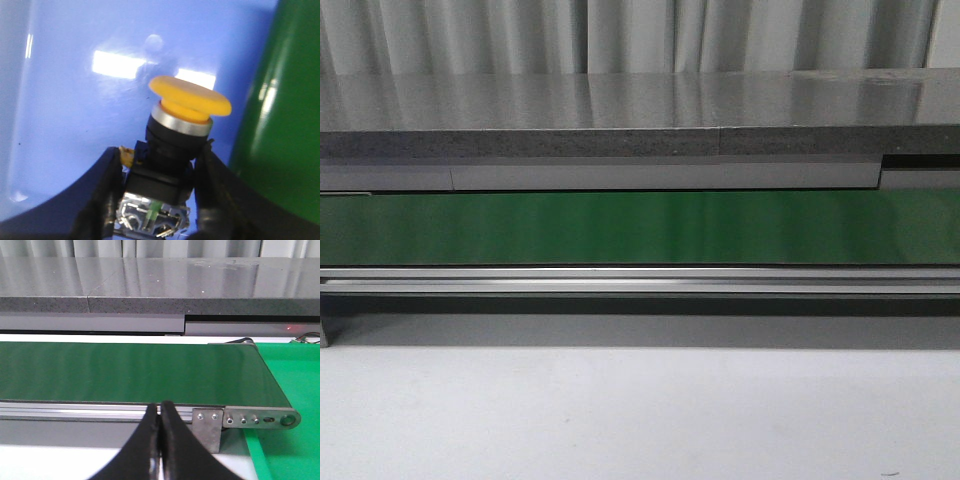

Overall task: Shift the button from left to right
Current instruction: 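Lift the button and place it onto the conveyor belt with the left gripper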

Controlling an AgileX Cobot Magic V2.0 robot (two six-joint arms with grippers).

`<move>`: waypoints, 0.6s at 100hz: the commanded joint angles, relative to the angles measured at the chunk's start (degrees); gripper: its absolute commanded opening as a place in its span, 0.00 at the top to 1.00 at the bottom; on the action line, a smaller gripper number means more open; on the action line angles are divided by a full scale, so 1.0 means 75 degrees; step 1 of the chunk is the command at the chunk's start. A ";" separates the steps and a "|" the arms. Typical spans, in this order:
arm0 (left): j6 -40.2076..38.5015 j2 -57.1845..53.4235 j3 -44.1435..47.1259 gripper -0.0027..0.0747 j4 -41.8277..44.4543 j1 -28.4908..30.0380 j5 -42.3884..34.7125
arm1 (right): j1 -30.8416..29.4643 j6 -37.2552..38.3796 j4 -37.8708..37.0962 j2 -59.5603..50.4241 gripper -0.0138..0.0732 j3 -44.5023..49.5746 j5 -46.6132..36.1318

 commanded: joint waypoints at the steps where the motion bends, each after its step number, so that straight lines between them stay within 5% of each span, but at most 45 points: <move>1: -0.0004 -0.0632 -0.0260 0.96 -0.0164 -0.0270 -0.0008 | 0.0014 -0.0020 -0.0069 -0.0130 0.92 0.0006 -0.0647; 60: -0.0082 -0.0612 -0.0260 0.96 -0.0445 -0.1617 -0.0307 | 0.0014 -0.0020 -0.0069 -0.0130 0.92 0.0006 -0.0647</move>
